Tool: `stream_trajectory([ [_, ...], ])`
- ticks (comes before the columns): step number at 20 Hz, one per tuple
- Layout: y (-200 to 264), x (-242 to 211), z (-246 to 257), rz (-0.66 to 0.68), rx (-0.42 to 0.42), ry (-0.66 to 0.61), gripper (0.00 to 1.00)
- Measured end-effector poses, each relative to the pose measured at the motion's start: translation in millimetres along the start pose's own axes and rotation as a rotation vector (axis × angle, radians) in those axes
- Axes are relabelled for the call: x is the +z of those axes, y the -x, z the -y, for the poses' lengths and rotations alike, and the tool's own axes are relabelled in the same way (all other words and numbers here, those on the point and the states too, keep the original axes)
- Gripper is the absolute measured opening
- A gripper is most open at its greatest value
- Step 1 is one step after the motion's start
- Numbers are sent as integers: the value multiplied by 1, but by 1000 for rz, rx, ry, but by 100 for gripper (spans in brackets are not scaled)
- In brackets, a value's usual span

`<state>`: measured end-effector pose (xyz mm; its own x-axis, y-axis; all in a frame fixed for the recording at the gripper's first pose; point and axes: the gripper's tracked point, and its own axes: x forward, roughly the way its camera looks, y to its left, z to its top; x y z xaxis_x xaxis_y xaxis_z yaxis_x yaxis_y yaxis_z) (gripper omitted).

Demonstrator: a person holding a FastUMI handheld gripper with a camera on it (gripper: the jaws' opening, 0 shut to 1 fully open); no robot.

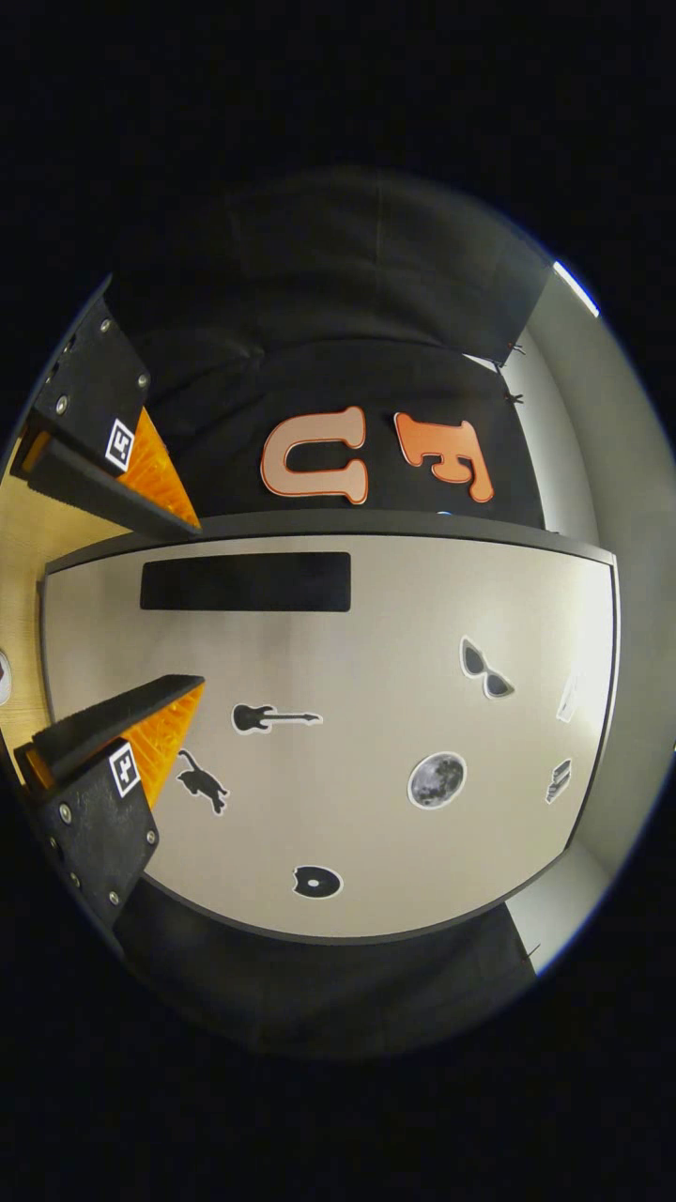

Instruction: Open the shoe cabinet door, grab the shoes and put them into the shoe cabinet, then close the shoe cabinet door.

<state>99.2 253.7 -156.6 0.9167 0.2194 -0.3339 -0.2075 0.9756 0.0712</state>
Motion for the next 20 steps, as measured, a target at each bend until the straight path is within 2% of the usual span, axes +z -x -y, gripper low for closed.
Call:
stream_trajectory([
  [1, -7, 0, -1, -6, -7, -8, 86],
  [4, -21, -3, -7, -30, -21, -37, 66],
  [6, -27, -6, -7, -51, -35, -62, 56],
  [8, -26, -6, -9, -49, -45, -75, 47],
  [9, -25, -4, -11, -44, -46, -73, 46],
  [10, -25, -5, -11, -47, -47, -62, 37],
  [16, -4, -1, -13, -68, 9, -55, 22],
  [20, 22, 0, -13, -80, 73, -63, 21],
])
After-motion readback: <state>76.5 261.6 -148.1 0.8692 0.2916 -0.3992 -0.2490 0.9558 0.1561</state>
